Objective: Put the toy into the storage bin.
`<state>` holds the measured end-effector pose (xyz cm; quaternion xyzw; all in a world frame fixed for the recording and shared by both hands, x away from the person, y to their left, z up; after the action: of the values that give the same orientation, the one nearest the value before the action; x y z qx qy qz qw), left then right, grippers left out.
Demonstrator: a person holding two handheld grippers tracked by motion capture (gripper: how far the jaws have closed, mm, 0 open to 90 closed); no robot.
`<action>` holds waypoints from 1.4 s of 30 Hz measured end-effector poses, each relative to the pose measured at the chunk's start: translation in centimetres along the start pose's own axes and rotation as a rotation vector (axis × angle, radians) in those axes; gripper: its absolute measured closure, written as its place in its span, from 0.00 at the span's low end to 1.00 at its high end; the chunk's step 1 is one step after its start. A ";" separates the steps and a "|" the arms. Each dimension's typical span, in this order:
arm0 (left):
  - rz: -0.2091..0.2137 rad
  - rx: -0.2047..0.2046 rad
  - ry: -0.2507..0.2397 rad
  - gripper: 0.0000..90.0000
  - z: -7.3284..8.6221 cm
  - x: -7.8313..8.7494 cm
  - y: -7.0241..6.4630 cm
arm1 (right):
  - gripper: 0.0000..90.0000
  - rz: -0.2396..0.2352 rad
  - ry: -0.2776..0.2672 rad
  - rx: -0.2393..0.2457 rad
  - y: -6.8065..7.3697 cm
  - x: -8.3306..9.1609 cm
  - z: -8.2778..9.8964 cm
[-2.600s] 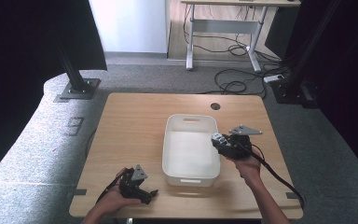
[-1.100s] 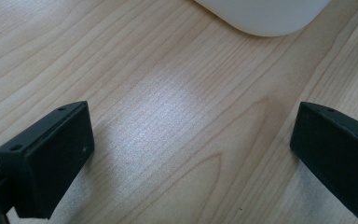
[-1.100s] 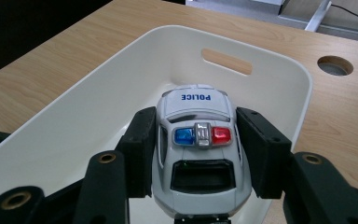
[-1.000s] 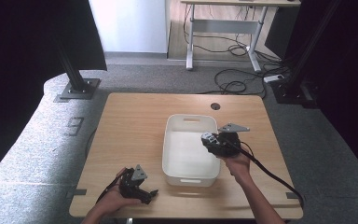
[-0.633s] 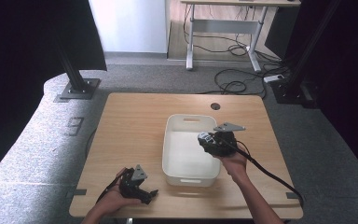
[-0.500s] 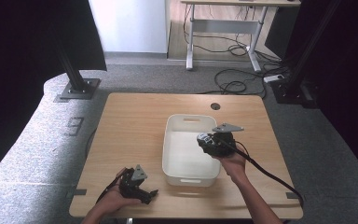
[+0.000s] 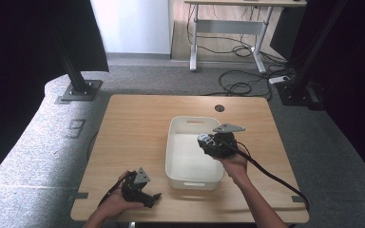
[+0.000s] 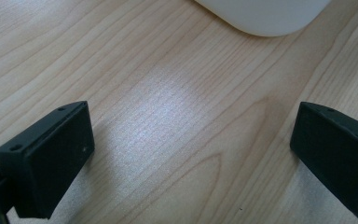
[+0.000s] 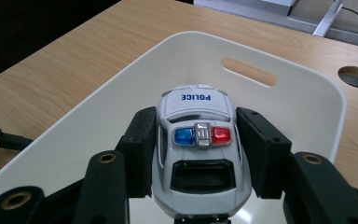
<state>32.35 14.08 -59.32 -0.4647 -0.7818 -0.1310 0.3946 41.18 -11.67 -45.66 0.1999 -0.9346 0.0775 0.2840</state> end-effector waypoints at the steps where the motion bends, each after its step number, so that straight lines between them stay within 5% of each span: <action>1: 0.001 0.000 0.000 0.00 0.0 0.0 0.0 | 0.56 0.002 0.006 0.004 0.1 -0.1 0.0; 17: 0.000 0.000 -0.001 0.00 0.0 0.0 0.0 | 0.56 -0.031 0.041 0.058 4.5 -2.5 -1.9; 28: 0.000 -0.002 0.000 0.00 0.0 0.0 0.0 | 0.56 -0.018 0.112 0.082 7.4 -6.1 -2.5; 36: 0.002 -0.001 0.001 0.00 0.0 0.0 0.0 | 0.56 0.056 0.221 0.061 7.0 -10.1 -1.0; 42: 0.002 -0.004 0.004 0.00 0.0 0.0 0.0 | 0.56 0.096 0.303 0.095 6.5 -12.5 0.5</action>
<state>32.39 14.08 -59.31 -0.4659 -0.7804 -0.1330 0.3954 47.72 -1.81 -53.27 0.1543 -0.8849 0.1641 0.4078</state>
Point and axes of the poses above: each handheld gripper's, and its own axes: x roughly backward along the jaws, z roughly out of its underside, y roughly to its left, the point moved 6 cm from there along -x, roughly forward along the jaws, and after that the axes turned 12 degrees about z, right-handed, at the moved point
